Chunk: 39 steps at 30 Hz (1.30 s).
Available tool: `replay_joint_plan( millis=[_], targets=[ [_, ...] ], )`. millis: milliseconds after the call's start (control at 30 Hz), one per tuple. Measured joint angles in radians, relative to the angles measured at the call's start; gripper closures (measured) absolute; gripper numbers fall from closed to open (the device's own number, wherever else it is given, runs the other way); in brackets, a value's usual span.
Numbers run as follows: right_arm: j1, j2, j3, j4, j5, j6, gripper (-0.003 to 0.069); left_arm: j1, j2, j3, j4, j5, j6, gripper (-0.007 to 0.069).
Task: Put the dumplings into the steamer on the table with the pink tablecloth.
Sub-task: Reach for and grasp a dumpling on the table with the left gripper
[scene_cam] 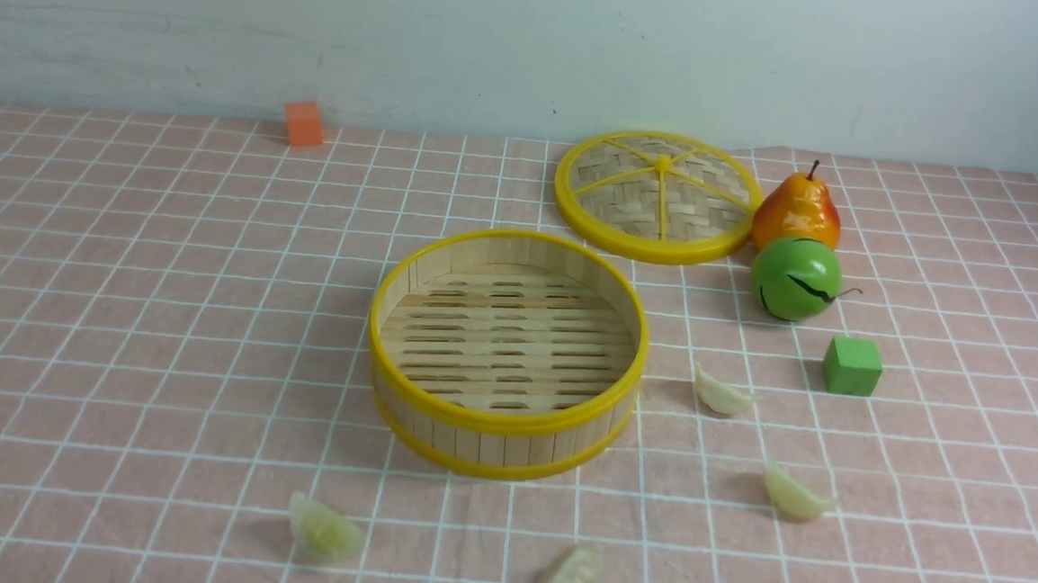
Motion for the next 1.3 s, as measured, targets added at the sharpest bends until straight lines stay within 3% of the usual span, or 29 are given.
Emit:
replay_joint_plan(
  millis=[533,633,733,833,900,933,967,1067,1167,1300],
  targets=[
    [0.0,0.0,0.0,0.047,0.0,0.001,0.042,0.0,0.0,0.0,-0.002,-0.007,-0.006,0.0386],
    [0.0,0.0,0.0,0.049,0.0,0.001,0.042,0.0,0.0,0.0,-0.068,-0.026,-0.055,0.0386],
    [0.0,0.0,0.0,0.064,0.0,0.003,0.042,0.0,0.0,0.0,-0.352,-0.075,-0.261,0.0386],
    [0.0,0.0,0.0,0.162,0.003,0.058,0.042,0.0,0.0,0.0,-0.642,-0.097,-0.471,0.0386],
    [0.0,0.0,0.001,0.357,0.013,0.16,0.042,0.0,0.0,0.0,-0.782,-0.102,-0.558,0.0386],
    [0.0,0.0,0.001,0.376,0.013,0.171,0.042,0.0,0.0,0.0,-0.789,-0.102,-0.562,0.0386],
    [0.0,0.0,0.005,0.546,0.02,0.266,0.042,0.0,0.0,0.0,-0.83,-0.106,-0.584,0.0386],
    [0.0,0.0,0.009,0.752,0.023,0.36,0.042,0.0,0.0,0.0,-0.851,-0.11,-0.594,0.0386],
    [0.0,0.0,0.009,0.838,0.019,0.385,0.042,0.0,0.0,0.0,-0.855,-0.091,-0.575,0.0386],
    [0.0,0.0,0.009,0.848,0.013,0.337,0.042,0.0,0.0,-0.026,-0.855,-0.02,-0.392,0.0386]
  ],
)
